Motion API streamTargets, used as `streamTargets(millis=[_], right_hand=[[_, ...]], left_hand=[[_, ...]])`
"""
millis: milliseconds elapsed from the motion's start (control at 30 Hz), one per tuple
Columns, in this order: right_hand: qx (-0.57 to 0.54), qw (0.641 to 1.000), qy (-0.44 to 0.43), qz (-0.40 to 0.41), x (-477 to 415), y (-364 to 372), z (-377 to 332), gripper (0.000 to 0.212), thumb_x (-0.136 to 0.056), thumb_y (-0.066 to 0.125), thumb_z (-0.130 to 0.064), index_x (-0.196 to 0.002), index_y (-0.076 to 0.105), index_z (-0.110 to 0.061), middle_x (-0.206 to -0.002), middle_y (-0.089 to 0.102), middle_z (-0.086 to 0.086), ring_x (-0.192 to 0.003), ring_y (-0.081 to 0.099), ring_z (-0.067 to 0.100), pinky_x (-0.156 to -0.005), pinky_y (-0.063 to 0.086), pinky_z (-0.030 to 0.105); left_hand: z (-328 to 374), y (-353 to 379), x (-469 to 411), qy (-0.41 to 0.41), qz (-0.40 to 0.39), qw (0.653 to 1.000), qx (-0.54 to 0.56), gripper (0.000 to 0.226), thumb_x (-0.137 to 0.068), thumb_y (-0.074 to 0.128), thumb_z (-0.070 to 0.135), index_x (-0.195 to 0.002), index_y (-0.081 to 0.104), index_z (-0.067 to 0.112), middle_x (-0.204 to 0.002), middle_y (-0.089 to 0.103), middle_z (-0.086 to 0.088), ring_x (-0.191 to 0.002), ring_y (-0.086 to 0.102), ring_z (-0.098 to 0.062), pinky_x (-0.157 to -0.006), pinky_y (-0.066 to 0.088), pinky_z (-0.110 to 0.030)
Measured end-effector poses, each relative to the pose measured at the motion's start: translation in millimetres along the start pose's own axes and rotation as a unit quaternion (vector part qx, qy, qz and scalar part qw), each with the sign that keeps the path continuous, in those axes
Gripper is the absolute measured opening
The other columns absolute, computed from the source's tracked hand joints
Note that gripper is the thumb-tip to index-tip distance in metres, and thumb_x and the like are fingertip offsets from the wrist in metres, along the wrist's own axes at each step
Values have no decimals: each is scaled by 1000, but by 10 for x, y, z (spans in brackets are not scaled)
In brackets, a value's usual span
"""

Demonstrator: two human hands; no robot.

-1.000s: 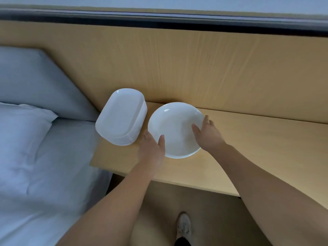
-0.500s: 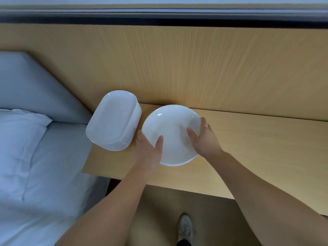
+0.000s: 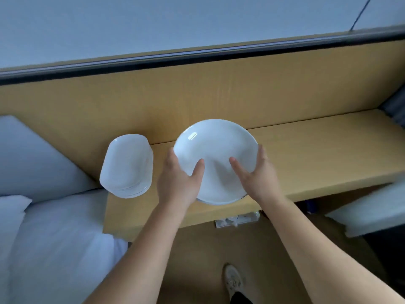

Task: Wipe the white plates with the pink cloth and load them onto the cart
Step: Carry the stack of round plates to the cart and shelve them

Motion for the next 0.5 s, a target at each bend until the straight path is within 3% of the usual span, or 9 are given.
streamTargets(millis=[67, 267, 500], right_hand=[[-9, 999, 2, 53, 427, -256, -46, 59, -81, 65, -59, -124, 40, -27, -119, 54, -2, -101, 57, 16, -74, 45, 27], [36, 977, 45, 204, 1763, -1062, 10, 56, -79, 60, -66, -119, 37, -34, -118, 52, -6, -99, 56, 14, -76, 52, 35], [41, 921, 117, 370, 3497, -1984, 360, 51, -81, 63, -58, -119, 41, -32, -114, 56, -6, -98, 58, 11, -79, 53, 35]], left_hand=[[125, -108, 290, 42, -30, 999, 1, 79, -87, 51, 61, -149, 21, 22, -142, 44, 5, -122, 50, -22, -93, 43, -33], [580, -189, 1265, 177, -120, 976, 31, 73, -87, 54, 56, -144, 26, 19, -140, 47, 1, -119, 52, -25, -86, 38, -30], [1069, 28, 2736, 322, -240, 910, 100, 67, -90, 56, 42, -146, 28, 18, -142, 46, -1, -126, 47, -23, -89, 34, -25]])
Point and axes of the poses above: each hand's wrist, its own x-axis away from the middle knuckle, its own y-axis out of the palm, z = x × y, the point moved 2 cm from there along -x, towards the middle knuckle
